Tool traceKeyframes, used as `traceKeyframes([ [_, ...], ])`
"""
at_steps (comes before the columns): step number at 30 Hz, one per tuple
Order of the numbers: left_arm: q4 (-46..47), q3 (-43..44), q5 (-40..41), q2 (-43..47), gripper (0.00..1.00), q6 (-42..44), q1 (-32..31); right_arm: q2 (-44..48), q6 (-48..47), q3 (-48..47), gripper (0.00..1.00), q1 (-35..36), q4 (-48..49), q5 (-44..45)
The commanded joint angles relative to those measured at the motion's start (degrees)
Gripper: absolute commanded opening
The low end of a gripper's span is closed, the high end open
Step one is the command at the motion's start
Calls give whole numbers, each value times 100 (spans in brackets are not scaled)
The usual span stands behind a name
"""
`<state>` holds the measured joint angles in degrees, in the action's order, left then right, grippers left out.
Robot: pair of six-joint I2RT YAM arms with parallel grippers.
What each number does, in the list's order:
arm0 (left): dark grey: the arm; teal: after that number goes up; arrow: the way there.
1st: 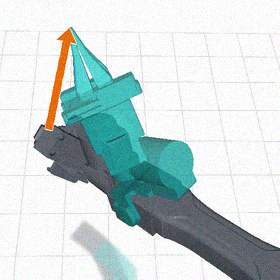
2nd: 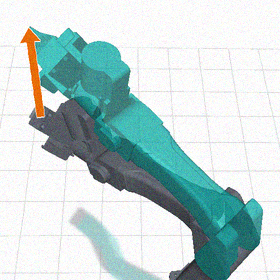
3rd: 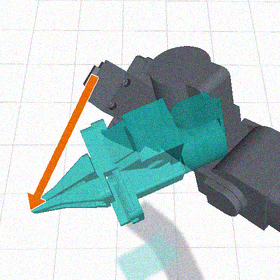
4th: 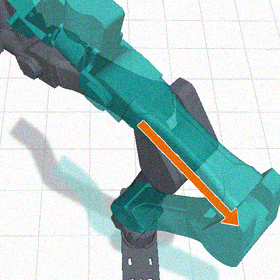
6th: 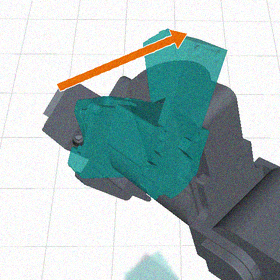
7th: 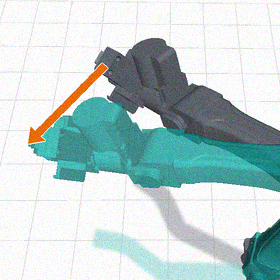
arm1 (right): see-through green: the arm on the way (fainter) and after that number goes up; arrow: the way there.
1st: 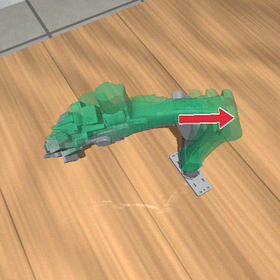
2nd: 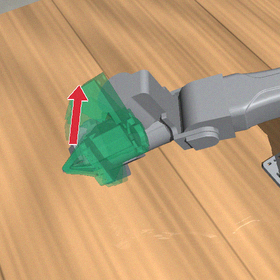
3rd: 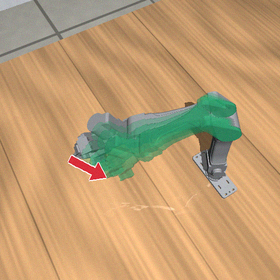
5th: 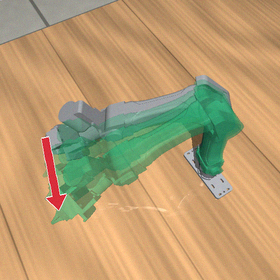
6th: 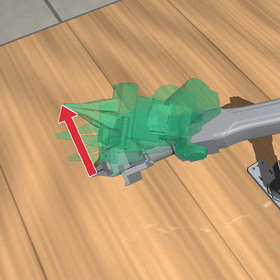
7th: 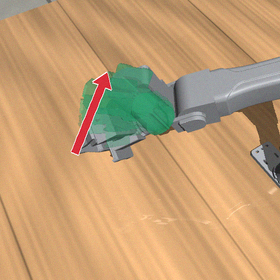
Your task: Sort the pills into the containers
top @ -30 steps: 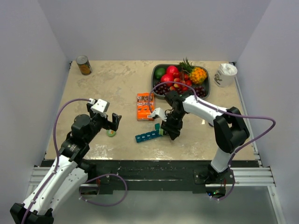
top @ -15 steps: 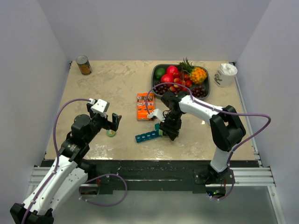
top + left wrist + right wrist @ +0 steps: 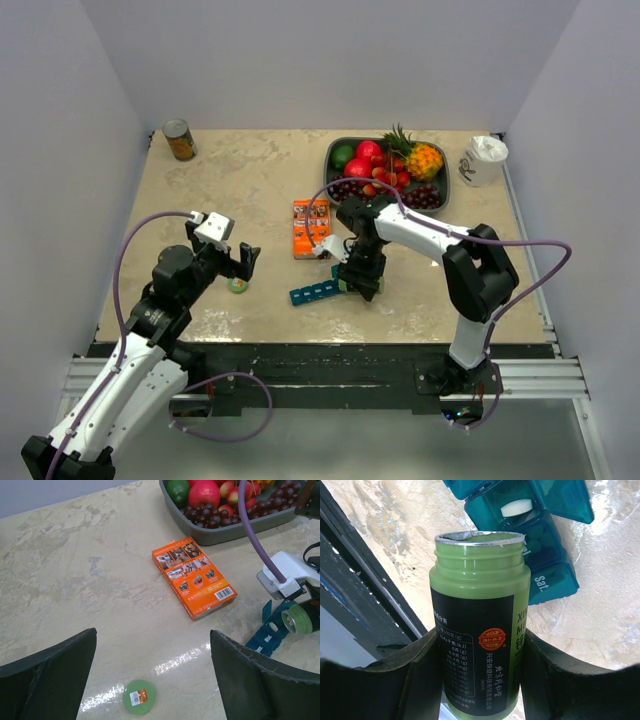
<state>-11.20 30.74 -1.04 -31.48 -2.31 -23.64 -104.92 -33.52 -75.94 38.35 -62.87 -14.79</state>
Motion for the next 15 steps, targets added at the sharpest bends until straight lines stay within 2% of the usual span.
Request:
traceKeyframes([
  [1, 285, 116, -54, 55, 99, 90, 44, -10, 179, -351, 0, 94, -234, 195],
  [15, 285, 108, -46, 90, 99, 90, 44, -151, 293, -571, 0, 261, -524, 485],
])
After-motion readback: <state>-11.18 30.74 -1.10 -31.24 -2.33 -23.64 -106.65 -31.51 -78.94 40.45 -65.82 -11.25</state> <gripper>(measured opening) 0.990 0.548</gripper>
